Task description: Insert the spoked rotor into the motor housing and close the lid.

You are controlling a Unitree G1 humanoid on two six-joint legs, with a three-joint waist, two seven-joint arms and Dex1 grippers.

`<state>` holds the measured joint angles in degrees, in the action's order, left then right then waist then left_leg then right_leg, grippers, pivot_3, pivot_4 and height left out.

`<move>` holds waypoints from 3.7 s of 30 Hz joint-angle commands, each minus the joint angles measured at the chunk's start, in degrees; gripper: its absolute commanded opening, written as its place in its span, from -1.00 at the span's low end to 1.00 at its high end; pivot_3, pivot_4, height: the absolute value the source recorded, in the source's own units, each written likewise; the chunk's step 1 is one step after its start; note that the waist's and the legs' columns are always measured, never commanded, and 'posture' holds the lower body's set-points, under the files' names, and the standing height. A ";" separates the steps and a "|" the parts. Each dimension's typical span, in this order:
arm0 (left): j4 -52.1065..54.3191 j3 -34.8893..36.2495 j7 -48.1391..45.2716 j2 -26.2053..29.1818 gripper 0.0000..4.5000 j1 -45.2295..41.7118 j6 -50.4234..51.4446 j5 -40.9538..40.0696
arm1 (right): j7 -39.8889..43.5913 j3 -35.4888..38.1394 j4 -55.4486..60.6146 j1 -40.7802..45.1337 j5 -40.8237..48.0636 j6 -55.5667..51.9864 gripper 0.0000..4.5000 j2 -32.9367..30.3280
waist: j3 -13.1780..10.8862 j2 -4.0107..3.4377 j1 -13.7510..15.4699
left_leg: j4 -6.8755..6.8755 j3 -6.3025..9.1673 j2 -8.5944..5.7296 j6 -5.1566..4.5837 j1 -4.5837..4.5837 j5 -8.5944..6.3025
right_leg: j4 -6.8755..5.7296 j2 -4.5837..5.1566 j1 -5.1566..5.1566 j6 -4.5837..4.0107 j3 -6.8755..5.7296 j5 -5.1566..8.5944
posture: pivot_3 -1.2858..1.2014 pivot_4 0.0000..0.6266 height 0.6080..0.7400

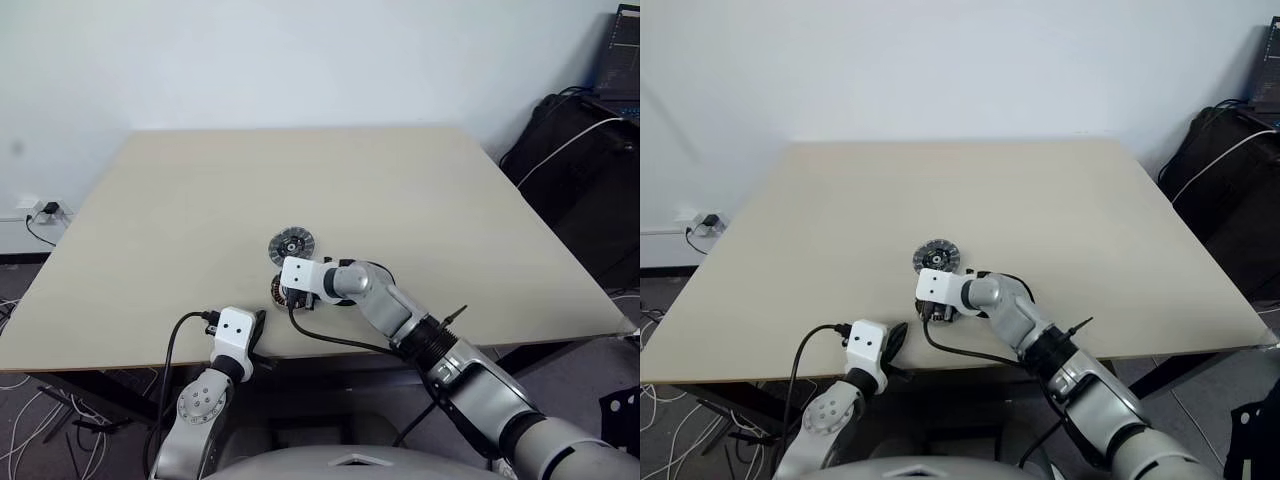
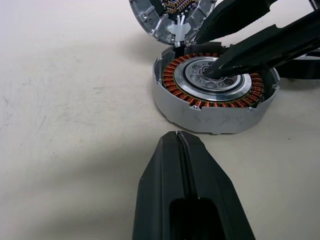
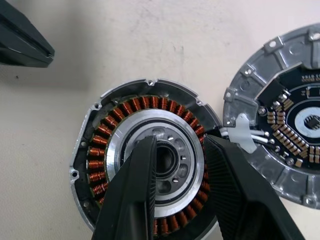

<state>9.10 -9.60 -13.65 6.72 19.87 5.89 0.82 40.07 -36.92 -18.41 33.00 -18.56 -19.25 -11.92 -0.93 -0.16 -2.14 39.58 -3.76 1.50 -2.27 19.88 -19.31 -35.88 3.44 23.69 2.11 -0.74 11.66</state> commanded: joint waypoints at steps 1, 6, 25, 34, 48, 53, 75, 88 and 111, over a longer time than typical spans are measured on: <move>0.69 0.05 0.45 -0.52 -1.00 -0.20 -1.06 -0.65 | 0.28 0.93 -0.13 2.18 -0.73 1.25 -0.30 0.11 | 0.00 0.00 0.00 | 0.00 0.00 0.00 0.00 0.00 0.00 | 0.00 0.00 0.00 0.00 0.00 0.00 | 0.03 -1.00 1.00; 0.39 0.11 0.46 -0.50 -1.00 -0.38 -1.15 -0.66 | -0.03 2.01 -0.76 2.66 -0.84 1.28 -0.30 0.13 | 0.00 0.00 0.01 | 0.00 0.00 0.00 0.00 -0.01 0.00 | 0.00 0.00 -0.01 0.00 0.00 0.00 | 0.03 -1.00 1.00; -0.08 0.27 0.75 -0.54 -1.00 -0.76 -1.16 -0.61 | 2.26 -0.10 -2.36 3.31 -3.43 2.04 -0.30 0.17 | 0.00 0.00 0.00 | 0.00 -0.01 0.00 0.00 -0.04 0.00 | 0.00 0.00 -0.03 0.00 0.01 0.00 | 0.03 -1.00 1.00; -0.26 0.00 1.01 -0.54 -1.00 -0.82 -1.27 -0.69 | 2.08 -0.73 -4.15 3.97 -4.91 2.88 -0.30 1.51 | 0.01 0.00 -0.04 | 0.00 -0.01 0.00 0.01 -0.06 0.01 | -0.01 0.00 -0.05 0.00 0.00 0.00 | 0.03 -1.00 1.00; -0.28 -0.31 0.98 -0.77 -1.00 -1.00 -1.20 -0.65 | 2.56 1.74 -6.96 3.59 -4.32 -2.13 -0.30 2.63 | 0.03 0.00 -0.10 | 0.01 -0.02 0.02 0.07 -0.20 0.05 | -0.07 -0.01 -0.16 -0.01 0.01 -0.02 | 0.03 -1.00 1.00; -0.15 -0.37 0.89 -0.78 -1.00 -1.03 -1.05 -0.58 | 2.99 2.08 -6.36 3.22 -4.00 -3.94 -0.30 2.64 | 0.05 -0.01 -0.06 | 0.01 -0.01 0.02 0.07 -0.20 0.06 | -0.07 -0.01 -0.16 -0.01 0.01 -0.02 | 0.03 -1.00 1.00; 0.14 -0.42 0.59 -0.54 -1.00 -1.01 -0.63 -0.65 | 2.59 4.62 -0.83 1.00 -1.32 -6.89 -0.99 2.47 | 0.06 -0.01 0.01 | 0.01 0.02 0.02 0.08 -0.17 0.09 | -0.09 0.00 -0.13 -0.01 -0.01 -0.02 | 0.03 -1.00 1.00; 0.20 -0.61 0.11 -0.62 -1.00 -0.95 -0.19 -0.69 | 2.09 8.95 5.10 -1.55 3.72 -13.04 -0.99 2.42 | 0.02 0.00 0.04 | 0.00 0.06 0.00 0.04 -0.01 0.06 | -0.02 0.01 -0.02 -0.01 -0.02 -0.01 | 0.03 -1.00 1.00; -0.03 -0.62 -0.02 -0.85 -1.00 -0.96 -0.01 -0.49 | -0.98 12.14 4.66 -0.30 10.85 -20.84 -0.99 5.25 | 0.01 -0.01 0.00 | 0.00 0.06 0.01 0.04 0.00 0.06 | -0.03 0.00 0.00 -0.01 -0.03 -0.01 | 0.03 -1.00 1.00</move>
<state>8.21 -9.84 -13.78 6.18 19.42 6.07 0.84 39.27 -25.25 -15.36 31.00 -8.21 -40.15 -6.83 -0.92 -0.17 -2.14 39.58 -3.70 1.51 -2.23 19.89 -19.25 -35.91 3.45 23.69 2.10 -0.77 11.65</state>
